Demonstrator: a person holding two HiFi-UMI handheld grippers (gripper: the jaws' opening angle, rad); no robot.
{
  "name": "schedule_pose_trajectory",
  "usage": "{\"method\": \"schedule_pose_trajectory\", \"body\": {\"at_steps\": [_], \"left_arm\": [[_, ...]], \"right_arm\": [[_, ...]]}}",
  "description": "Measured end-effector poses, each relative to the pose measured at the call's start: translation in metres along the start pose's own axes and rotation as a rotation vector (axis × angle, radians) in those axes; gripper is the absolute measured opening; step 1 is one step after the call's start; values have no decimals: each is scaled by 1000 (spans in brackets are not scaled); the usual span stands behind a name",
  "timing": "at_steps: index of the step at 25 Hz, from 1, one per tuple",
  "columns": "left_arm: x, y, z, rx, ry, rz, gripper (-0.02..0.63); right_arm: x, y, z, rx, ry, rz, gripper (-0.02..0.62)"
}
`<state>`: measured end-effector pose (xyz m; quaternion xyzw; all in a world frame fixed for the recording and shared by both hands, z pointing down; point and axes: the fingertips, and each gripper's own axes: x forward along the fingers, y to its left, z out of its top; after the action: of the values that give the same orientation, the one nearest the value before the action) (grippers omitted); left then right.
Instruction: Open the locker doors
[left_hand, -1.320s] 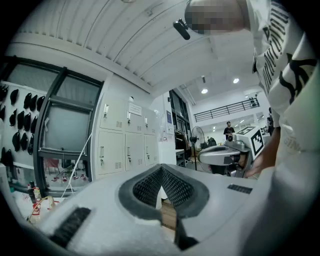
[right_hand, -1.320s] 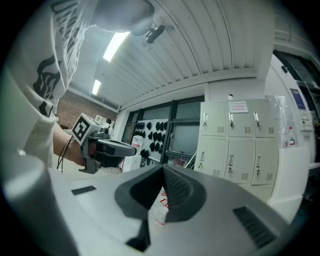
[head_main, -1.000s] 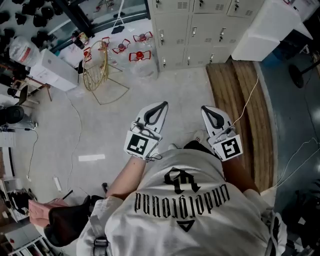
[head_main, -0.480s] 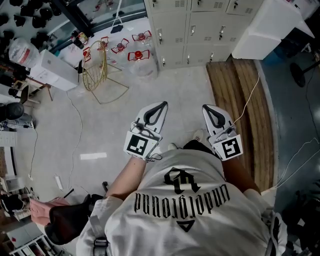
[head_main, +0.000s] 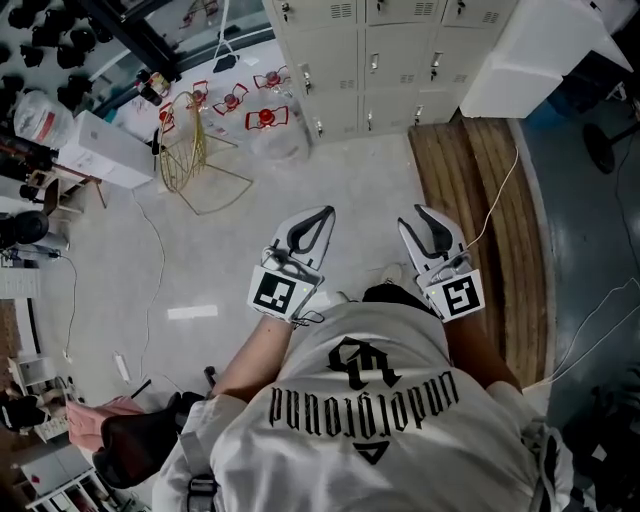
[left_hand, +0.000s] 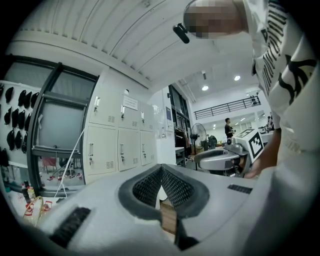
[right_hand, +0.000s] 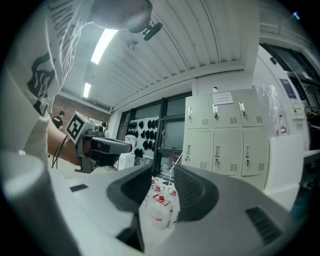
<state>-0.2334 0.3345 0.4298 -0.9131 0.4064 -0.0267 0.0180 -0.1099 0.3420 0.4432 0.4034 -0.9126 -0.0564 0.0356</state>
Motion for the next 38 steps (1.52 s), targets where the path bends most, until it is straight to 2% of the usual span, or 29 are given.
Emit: {"method": "schedule_pose_trajectory", "body": {"at_steps": [5,8,16,24,31,38], "left_arm": [[61,-15,4,12,11,-32,8],[100,-27,6,20,7,-56,8],[183,-66,17,46,-18,-133,8],[241,-81,22,48,-21,-207,8],[292,-67,18,56,-22,-258,8],[355,-11,20,37,-42,-295,8]], "right_arm": [[-4,-49,-12,49,12,7,193],[-11,-79,-18,55,12,5,204],[-46,-152,-27,70,5,-55,213],[-57,-201,-33,82,19,-122,213],[-36,-240,-44,95,49,-166,213],[27,-290,-45,93,65,-193,213]]}}
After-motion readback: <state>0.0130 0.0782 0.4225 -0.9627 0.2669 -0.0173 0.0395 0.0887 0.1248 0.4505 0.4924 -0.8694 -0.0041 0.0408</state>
